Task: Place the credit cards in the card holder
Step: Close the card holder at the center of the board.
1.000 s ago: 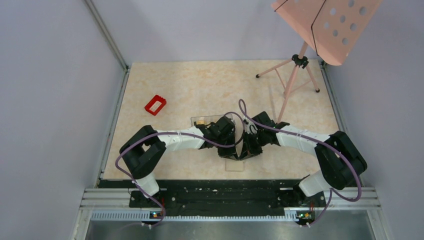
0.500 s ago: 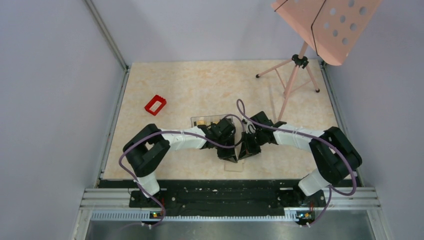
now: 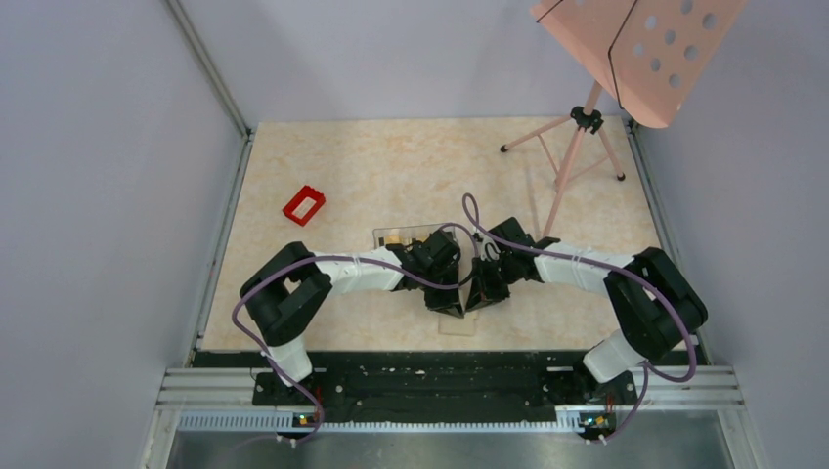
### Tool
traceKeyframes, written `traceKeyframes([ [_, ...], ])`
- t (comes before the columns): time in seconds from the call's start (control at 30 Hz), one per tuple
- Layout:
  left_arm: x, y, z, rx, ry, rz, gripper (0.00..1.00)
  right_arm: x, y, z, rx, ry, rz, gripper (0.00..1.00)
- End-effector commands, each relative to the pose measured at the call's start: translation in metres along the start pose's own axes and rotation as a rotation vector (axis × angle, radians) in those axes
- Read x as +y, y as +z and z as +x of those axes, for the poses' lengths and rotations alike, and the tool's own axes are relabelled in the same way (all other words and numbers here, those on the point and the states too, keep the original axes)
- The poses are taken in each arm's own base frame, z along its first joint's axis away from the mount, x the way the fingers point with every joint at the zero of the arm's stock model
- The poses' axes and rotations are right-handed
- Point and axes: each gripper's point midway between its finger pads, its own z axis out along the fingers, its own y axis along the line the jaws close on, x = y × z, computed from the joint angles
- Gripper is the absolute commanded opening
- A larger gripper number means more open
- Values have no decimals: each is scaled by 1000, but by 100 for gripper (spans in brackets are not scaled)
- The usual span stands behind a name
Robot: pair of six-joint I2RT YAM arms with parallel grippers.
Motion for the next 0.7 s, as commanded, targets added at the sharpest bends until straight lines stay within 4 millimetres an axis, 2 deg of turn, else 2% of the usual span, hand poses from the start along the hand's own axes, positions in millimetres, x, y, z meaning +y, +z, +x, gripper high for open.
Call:
traceKeyframes([
  [0.0,-22,-17,-22,-103,55,61,0,22,-13,-22,-87,-60,-41,0],
  [0.13,-32,-29,-27,-142,65,92,0,28,-21,-27,-114,-72,-48,0],
  [0.27,-33,-30,-27,-146,65,94,0,31,-23,-29,-119,-76,-53,0],
  [0.67,-9,-13,-19,-91,36,9,0,21,-7,-29,-85,-63,-44,0],
])
